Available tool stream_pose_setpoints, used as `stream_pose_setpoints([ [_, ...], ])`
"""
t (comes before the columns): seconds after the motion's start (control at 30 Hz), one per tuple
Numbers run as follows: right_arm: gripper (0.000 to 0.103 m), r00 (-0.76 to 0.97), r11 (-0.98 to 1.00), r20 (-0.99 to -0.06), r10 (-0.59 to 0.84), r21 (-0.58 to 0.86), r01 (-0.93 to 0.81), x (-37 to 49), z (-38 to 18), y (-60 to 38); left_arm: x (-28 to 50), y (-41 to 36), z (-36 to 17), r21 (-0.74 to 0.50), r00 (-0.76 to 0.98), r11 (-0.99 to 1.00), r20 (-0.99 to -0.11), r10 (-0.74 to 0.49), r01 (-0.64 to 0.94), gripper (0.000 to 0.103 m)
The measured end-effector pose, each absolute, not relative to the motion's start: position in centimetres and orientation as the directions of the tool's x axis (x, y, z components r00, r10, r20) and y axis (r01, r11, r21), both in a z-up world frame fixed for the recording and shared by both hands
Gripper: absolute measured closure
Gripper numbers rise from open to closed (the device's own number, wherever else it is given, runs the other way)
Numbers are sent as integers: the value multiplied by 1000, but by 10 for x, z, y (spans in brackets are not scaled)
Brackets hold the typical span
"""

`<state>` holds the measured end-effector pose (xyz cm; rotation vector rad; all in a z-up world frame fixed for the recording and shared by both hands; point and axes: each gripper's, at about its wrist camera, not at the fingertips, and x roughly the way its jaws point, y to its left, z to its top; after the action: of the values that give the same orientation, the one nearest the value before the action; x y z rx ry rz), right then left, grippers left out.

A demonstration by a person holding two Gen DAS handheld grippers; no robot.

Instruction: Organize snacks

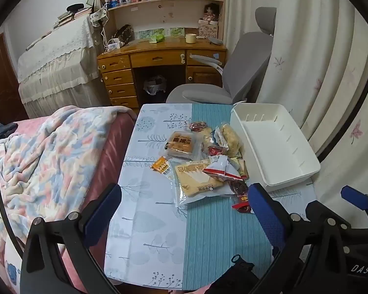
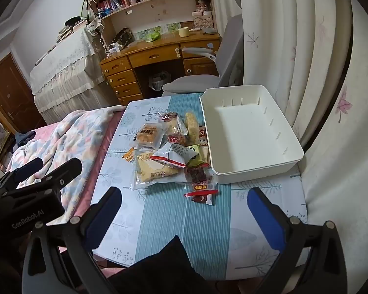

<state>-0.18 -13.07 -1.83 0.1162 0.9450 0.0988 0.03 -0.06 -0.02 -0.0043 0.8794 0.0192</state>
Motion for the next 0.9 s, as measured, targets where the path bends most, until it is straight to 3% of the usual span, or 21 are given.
stream_pose_setpoints([
  [0.9, 0, 550, 991, -826, 122, 129, -26, 5, -25, -134, 3, -4, -3, 27, 621, 1000, -783, 23, -3, 1],
])
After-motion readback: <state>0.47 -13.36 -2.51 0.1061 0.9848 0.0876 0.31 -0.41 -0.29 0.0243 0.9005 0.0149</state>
